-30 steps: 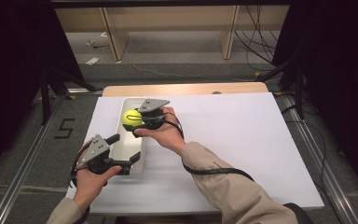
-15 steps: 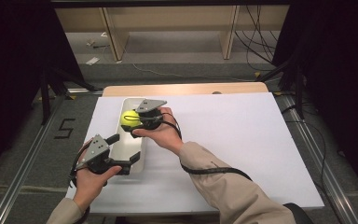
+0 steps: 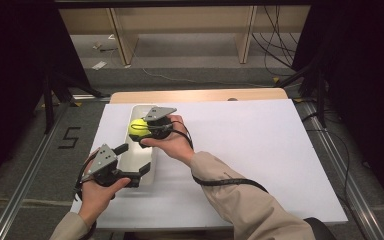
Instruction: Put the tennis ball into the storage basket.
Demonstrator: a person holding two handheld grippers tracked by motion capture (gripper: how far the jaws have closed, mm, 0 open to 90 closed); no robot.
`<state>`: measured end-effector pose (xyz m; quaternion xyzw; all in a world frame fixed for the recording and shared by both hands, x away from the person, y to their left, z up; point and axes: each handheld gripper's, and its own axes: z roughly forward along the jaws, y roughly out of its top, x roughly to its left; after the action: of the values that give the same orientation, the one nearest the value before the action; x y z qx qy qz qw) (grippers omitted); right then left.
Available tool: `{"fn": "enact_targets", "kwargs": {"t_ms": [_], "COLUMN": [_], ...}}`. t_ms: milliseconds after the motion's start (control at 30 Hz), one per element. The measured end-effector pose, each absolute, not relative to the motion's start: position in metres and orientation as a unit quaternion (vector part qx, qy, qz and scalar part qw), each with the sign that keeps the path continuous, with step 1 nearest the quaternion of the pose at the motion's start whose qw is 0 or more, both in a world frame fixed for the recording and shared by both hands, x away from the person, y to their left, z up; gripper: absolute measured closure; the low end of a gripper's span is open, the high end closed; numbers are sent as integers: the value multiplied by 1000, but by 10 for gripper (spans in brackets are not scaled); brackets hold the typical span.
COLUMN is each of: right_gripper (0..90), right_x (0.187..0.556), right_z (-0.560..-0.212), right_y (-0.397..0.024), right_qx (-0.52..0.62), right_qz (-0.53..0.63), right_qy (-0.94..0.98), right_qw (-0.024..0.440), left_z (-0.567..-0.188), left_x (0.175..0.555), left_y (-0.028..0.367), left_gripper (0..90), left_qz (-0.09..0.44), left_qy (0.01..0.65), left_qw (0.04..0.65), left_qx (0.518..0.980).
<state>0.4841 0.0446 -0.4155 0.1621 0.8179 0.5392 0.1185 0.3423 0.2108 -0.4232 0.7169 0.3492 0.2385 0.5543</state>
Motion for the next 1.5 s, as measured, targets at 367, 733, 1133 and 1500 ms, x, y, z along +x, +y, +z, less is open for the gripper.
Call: {"fn": "enact_targets", "kwargs": {"t_ms": [367, 733, 1133, 1500], "right_gripper": [276, 276, 276, 276], "right_x": [488, 490, 490, 490], "right_z": [-421, -426, -431, -433], "right_y": [48, 51, 54, 55], "right_qx": [164, 162, 161, 162], "right_qz": [533, 525, 517, 512], "right_qy": [822, 828, 834, 837], "right_qw": [115, 113, 110, 108], "left_z": [-423, -423, -423, -423], "left_x": [342, 342, 342, 342], "left_y": [211, 210, 211, 210], "left_gripper": [0, 0, 0, 0], "left_qz": [238, 238, 238, 238], "left_qy": [349, 349, 349, 348], "left_qw": [554, 555, 554, 554], "left_qx": [717, 717, 717, 718]}}
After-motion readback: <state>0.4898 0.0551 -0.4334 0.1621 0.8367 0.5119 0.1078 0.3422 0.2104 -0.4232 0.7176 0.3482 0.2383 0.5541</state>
